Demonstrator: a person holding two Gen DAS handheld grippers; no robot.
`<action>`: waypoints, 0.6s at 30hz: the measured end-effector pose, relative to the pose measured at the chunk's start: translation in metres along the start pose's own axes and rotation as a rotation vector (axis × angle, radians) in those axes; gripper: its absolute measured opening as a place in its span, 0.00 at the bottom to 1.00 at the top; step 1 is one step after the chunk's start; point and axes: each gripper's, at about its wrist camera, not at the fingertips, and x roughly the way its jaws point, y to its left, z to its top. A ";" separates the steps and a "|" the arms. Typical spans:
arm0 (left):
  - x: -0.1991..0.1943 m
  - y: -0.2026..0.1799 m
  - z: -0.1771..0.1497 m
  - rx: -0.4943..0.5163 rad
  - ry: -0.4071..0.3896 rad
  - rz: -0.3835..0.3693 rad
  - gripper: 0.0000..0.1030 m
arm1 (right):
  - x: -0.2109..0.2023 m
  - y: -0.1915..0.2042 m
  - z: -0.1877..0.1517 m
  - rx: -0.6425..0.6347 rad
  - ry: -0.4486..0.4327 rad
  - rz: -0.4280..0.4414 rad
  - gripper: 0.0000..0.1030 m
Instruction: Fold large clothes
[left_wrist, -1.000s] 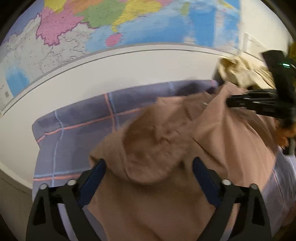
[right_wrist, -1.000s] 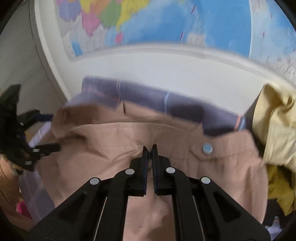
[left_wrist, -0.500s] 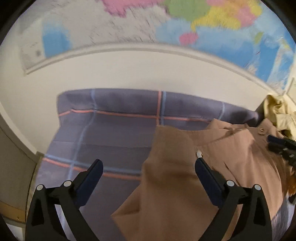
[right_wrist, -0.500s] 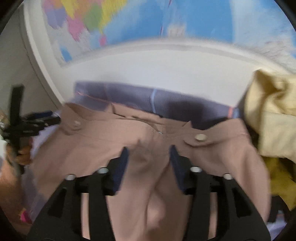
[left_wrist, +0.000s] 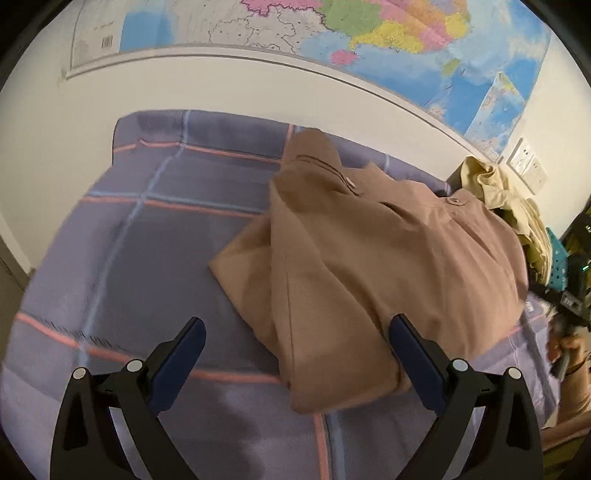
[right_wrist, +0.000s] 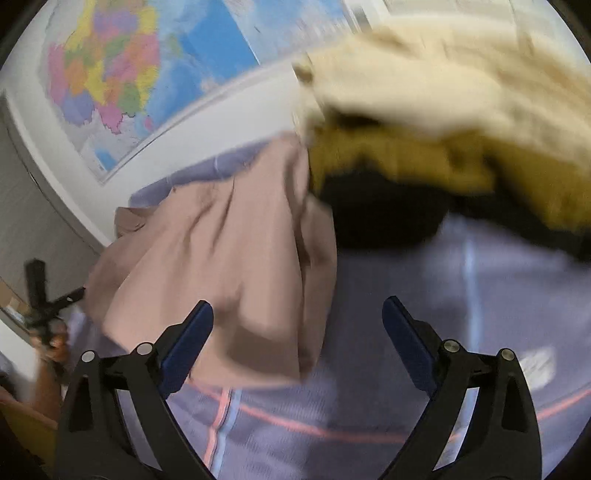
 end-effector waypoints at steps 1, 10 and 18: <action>0.003 -0.001 -0.002 -0.003 0.005 0.002 0.93 | 0.008 -0.003 -0.006 0.024 0.020 0.028 0.89; 0.036 -0.030 -0.003 0.018 0.041 0.012 0.71 | 0.027 0.023 -0.008 -0.024 0.042 0.163 0.16; -0.023 -0.027 -0.004 -0.050 0.003 -0.141 0.21 | -0.065 0.046 -0.014 -0.040 -0.022 0.348 0.09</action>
